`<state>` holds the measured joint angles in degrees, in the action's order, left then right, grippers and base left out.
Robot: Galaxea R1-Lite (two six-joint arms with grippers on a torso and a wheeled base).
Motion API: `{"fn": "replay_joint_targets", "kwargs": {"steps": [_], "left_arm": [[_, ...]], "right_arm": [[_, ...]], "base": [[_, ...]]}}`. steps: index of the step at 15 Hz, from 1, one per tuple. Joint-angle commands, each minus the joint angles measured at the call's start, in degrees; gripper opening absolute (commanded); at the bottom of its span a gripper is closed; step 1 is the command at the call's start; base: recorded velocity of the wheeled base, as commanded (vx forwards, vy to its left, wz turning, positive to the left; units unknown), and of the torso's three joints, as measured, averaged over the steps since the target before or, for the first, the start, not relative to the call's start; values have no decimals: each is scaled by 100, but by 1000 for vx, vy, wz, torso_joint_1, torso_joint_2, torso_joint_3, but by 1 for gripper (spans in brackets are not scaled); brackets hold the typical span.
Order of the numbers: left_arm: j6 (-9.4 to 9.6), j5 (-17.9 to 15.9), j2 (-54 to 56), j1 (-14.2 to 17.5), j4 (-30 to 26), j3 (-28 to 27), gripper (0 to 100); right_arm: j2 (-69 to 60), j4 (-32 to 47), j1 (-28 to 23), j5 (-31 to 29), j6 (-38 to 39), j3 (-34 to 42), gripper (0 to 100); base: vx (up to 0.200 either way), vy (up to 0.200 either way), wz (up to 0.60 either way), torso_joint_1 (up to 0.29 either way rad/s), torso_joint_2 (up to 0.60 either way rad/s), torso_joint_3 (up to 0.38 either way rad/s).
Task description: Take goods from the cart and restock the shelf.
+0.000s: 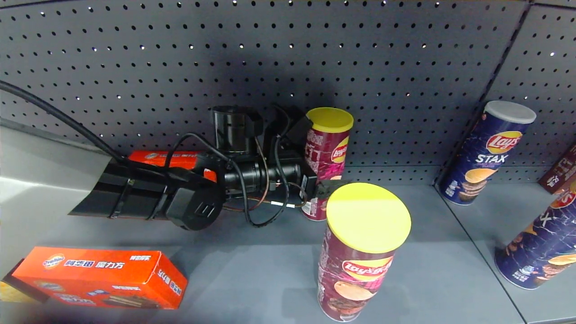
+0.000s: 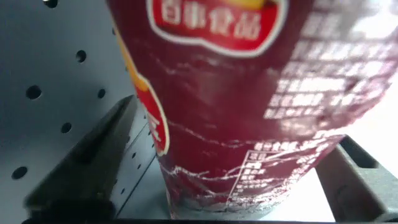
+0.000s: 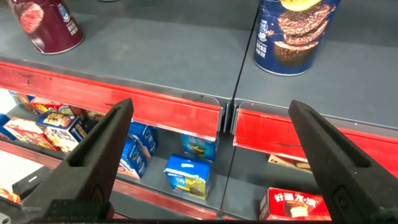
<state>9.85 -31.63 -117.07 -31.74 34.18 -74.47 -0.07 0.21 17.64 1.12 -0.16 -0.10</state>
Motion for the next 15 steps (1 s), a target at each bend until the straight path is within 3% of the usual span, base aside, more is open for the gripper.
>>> {"fn": "replay_joint_targets", "kwargs": {"steps": [1,4,9,15], "left_arm": [[-1,61,52,28,-17,100,100],[8,448,501,107,18,469,100],[-18,588,1072,186,563,1374,100],[17,799,1459,195,642,1980,100]], "right_arm": [[7,6,3,2,-2,1,100],[7,6,3,2,-2,1,100],[7,6,3,2,-2,1,100],[7,6,3,2,-2,1,100]], "base": [[0,0,0,0,0,0],[0,0,0,0,0,0],[0,0,0,0,0,0],[0,0,0,0,0,0]]}}
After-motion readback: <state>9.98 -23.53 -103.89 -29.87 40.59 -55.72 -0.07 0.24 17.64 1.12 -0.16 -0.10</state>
